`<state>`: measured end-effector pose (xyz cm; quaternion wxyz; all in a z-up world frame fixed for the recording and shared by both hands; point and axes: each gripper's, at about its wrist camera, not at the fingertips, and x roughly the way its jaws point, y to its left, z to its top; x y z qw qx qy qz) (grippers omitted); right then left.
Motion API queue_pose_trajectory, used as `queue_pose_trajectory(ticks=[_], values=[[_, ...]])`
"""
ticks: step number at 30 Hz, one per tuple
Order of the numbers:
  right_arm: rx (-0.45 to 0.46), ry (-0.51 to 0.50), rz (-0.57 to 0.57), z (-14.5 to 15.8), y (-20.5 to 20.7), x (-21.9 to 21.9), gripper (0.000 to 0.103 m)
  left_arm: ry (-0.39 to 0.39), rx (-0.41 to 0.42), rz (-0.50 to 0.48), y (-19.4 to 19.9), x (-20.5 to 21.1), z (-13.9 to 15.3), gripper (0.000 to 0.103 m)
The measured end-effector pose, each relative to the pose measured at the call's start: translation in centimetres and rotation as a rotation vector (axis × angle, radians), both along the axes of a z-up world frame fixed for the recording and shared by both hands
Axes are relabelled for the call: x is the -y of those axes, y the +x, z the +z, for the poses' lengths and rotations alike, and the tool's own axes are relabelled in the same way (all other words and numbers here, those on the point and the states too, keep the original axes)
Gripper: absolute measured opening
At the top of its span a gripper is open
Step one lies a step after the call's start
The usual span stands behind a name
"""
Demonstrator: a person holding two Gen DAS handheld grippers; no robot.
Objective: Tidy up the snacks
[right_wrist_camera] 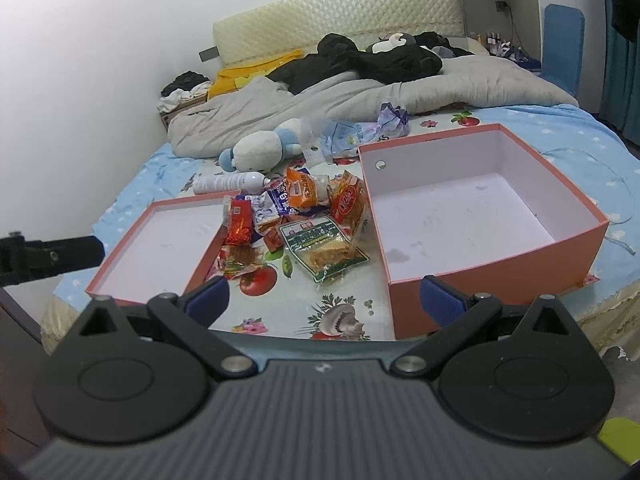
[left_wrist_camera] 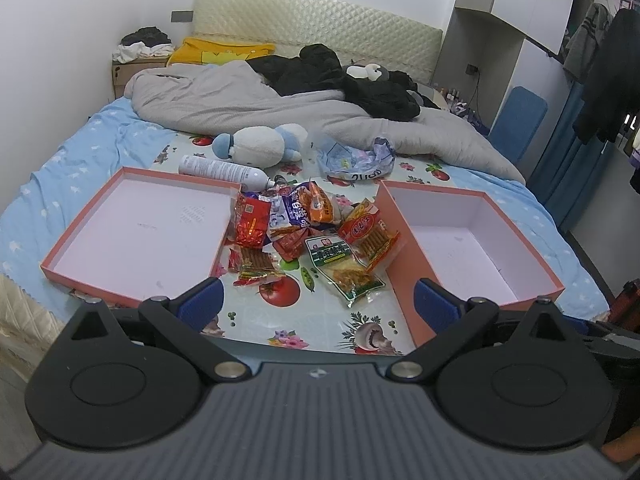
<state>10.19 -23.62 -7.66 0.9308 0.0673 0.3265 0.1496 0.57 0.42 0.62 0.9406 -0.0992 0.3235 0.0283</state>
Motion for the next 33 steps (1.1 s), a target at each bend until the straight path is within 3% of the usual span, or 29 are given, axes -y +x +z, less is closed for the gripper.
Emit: queue_pose_trajectory(ticks=[33], values=[[0.023, -0.047, 0.007, 0.02, -0.63, -0.39, 0.103, -0.017, 0.003, -0.024, -0.70, -0.02, -0.88, 0.103]])
